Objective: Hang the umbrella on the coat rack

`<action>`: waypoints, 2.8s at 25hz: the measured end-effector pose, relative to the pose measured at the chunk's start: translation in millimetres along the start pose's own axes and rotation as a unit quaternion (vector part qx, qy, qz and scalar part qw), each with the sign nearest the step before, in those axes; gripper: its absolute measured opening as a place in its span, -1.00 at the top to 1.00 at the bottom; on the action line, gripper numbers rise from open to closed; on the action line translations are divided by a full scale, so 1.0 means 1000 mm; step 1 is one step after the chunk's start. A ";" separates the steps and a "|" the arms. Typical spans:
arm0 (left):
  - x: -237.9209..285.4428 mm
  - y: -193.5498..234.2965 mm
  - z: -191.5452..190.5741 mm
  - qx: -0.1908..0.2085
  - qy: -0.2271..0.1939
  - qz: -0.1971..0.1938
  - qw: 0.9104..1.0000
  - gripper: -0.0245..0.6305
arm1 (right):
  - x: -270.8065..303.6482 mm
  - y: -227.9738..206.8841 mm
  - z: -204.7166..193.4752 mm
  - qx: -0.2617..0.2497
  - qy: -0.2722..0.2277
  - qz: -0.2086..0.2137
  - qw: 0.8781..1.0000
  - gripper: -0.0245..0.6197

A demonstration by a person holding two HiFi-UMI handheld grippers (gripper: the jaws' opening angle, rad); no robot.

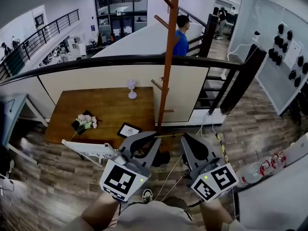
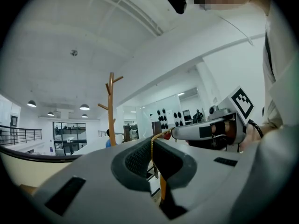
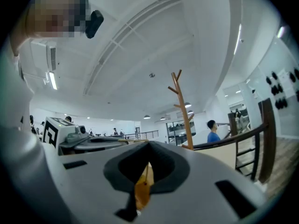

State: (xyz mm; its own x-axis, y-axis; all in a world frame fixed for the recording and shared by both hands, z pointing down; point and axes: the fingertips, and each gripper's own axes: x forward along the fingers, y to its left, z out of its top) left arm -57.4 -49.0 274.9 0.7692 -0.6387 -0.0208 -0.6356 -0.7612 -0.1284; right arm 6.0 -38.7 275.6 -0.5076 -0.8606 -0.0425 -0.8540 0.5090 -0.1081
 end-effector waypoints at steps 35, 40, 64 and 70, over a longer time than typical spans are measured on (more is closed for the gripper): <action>0.202 0.158 -0.036 -0.012 0.013 0.040 0.999 0.91 | 0.197 -0.176 0.006 0.006 0.003 0.104 0.995 0.91; 0.218 0.173 -0.043 -0.028 0.023 0.072 0.997 0.91 | 0.215 -0.192 0.001 0.004 0.010 0.137 0.991 0.91; 0.235 0.223 -0.080 -0.088 0.049 0.041 0.994 0.91 | 0.267 -0.202 -0.026 0.014 0.042 0.081 0.996 0.91; 0.253 0.242 -0.097 -0.103 0.057 0.034 0.992 0.91 | 0.286 -0.217 -0.038 0.014 0.053 0.058 0.997 0.91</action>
State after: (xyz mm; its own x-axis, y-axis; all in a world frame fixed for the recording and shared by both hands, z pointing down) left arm -22.4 -405.6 334.6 0.7183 -0.6897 0.0917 -0.6956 -0.7146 0.0742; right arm 41.8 -395.0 324.9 -0.6135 -0.7882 0.0484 -0.7858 0.6033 -0.1363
